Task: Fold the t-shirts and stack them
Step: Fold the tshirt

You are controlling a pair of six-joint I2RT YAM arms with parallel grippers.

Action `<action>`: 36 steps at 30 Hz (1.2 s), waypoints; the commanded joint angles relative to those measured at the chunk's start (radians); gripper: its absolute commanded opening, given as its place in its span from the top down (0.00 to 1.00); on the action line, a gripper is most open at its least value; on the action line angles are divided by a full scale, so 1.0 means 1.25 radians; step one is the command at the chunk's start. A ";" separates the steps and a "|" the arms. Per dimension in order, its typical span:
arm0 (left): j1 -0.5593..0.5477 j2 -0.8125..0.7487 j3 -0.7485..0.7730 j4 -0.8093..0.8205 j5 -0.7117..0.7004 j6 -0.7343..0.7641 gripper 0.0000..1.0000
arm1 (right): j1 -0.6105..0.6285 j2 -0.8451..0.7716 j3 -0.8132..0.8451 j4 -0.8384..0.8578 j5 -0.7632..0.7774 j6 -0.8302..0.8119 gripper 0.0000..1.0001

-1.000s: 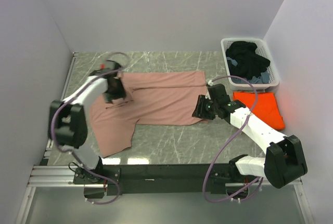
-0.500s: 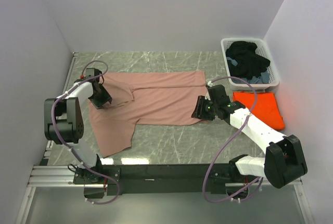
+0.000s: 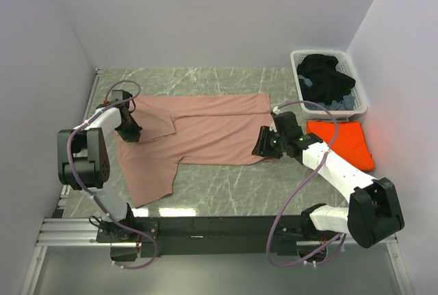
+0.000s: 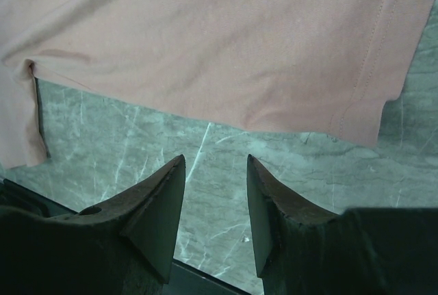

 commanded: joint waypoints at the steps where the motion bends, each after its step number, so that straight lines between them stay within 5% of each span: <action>1: 0.021 -0.053 0.005 -0.017 -0.030 0.018 0.91 | 0.002 -0.013 0.001 0.005 0.011 -0.015 0.52; 6: 0.044 -0.034 0.005 -0.032 -0.025 0.018 0.89 | 0.000 -0.011 0.000 0.002 0.021 -0.019 0.52; 13: 0.044 -0.055 0.014 -0.059 0.004 0.001 0.47 | 0.000 0.020 0.033 -0.011 0.068 -0.027 0.52; 16: 0.045 -0.087 0.044 -0.086 -0.018 -0.012 0.39 | -0.001 0.053 0.055 -0.007 0.101 -0.018 0.52; 22: -0.038 -0.090 0.148 -0.082 -0.090 0.018 0.44 | -0.016 0.154 0.082 0.042 0.116 0.000 0.54; 29: -0.149 0.075 0.268 -0.040 -0.072 0.028 0.49 | -0.016 0.284 0.162 0.061 0.128 0.000 0.57; 36: -0.163 0.218 0.368 -0.027 -0.062 0.026 0.51 | -0.023 0.391 0.232 0.056 0.124 -0.009 0.57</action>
